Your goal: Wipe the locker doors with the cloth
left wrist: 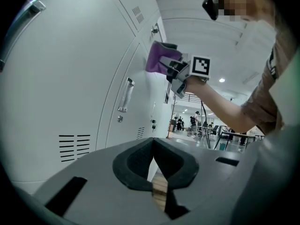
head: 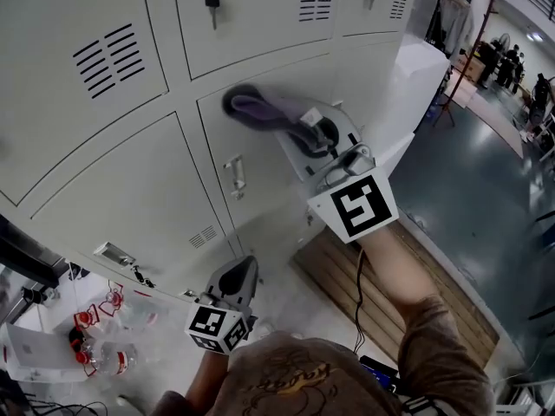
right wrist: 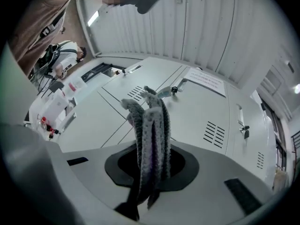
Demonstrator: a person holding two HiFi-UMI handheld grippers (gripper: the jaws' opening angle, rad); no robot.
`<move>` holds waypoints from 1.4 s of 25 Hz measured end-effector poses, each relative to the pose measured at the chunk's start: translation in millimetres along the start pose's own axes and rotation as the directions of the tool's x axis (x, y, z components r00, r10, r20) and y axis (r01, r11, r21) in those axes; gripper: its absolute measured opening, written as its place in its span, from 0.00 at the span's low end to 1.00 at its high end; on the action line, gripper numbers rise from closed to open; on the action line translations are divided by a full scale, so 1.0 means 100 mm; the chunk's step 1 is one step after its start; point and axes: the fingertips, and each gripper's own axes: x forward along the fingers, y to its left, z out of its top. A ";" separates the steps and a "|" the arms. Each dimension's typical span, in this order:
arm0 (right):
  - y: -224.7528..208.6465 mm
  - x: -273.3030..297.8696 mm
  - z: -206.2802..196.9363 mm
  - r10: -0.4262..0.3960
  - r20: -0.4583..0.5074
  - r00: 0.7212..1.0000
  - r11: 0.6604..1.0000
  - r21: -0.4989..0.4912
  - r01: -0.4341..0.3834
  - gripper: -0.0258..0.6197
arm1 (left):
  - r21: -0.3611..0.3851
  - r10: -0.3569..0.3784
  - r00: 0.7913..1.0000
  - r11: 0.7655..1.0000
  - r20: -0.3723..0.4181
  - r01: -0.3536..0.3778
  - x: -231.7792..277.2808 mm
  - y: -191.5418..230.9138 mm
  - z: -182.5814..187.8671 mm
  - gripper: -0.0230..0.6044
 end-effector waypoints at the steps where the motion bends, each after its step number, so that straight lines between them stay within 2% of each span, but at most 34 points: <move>1: -0.03 0.06 0.04 -0.001 0.009 1.000 1.000 -0.014 0.001 0.13 | 0.000 0.000 1.000 1.000 0.001 0.000 0.00 0.00 0.00 0.04; 6: -0.05 0.30 0.13 0.015 0.026 1.000 0.996 -0.087 -0.013 0.13 | 0.011 0.010 1.000 1.000 0.006 -0.010 -0.03 0.04 0.03 0.04; 13: 0.03 0.48 0.10 0.026 0.039 0.999 0.993 -0.120 -0.021 0.13 | 0.013 0.024 1.000 1.000 0.012 -0.024 -0.05 0.11 0.05 0.04; 21: 0.06 0.54 0.06 0.023 0.029 0.999 0.986 -0.167 -0.018 0.13 | 0.008 0.024 1.000 1.000 0.009 -0.024 -0.04 0.15 0.04 0.04; 29: 0.24 0.49 -0.14 0.055 -0.018 0.998 0.973 -0.224 -0.058 0.12 | -0.003 0.025 1.000 1.000 0.002 -0.025 -0.06 0.14 -0.01 0.04; 35: 0.41 0.42 -0.37 0.082 -0.036 0.996 0.979 -0.184 -0.087 0.12 | -0.011 0.030 1.000 0.999 -0.007 -0.030 -0.11 0.14 -0.06 0.04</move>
